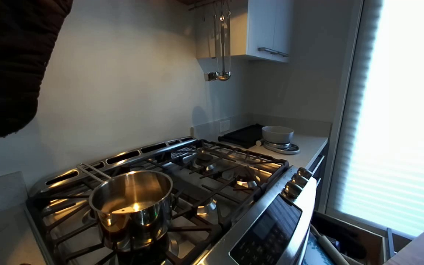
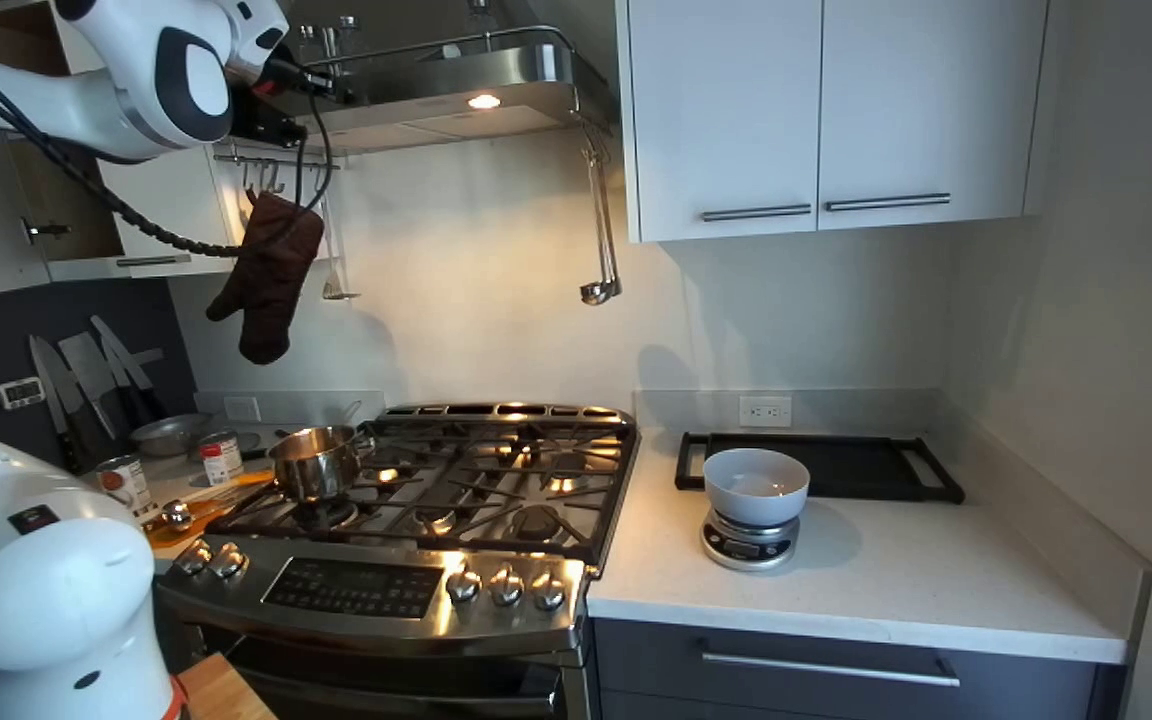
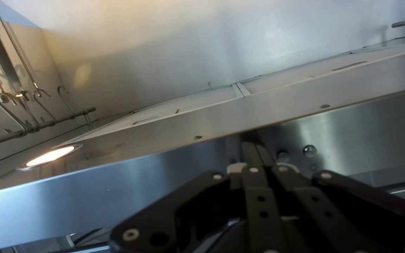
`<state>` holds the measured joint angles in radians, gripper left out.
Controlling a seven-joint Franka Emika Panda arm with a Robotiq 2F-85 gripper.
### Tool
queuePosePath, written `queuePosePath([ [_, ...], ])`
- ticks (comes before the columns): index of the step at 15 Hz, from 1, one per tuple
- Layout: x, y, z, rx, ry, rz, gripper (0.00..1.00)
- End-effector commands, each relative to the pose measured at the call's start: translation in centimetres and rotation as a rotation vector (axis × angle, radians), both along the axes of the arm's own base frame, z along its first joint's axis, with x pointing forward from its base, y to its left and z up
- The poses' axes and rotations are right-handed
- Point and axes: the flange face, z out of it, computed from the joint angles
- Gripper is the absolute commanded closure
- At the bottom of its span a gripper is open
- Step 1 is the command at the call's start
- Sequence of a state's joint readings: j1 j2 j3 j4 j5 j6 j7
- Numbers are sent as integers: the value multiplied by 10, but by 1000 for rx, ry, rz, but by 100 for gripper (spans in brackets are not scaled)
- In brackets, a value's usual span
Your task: Press the left button on the under the counter lights rack switch
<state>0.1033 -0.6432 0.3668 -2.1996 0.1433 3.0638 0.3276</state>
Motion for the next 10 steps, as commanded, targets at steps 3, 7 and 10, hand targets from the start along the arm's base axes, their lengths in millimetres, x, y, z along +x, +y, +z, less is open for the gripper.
queuePosePath([
  [3,8,8,-2,-3,-10,13,100],
  [7,13,15,-8,0,16,38,100],
  [10,14,20,-12,-5,26,49,100],
])
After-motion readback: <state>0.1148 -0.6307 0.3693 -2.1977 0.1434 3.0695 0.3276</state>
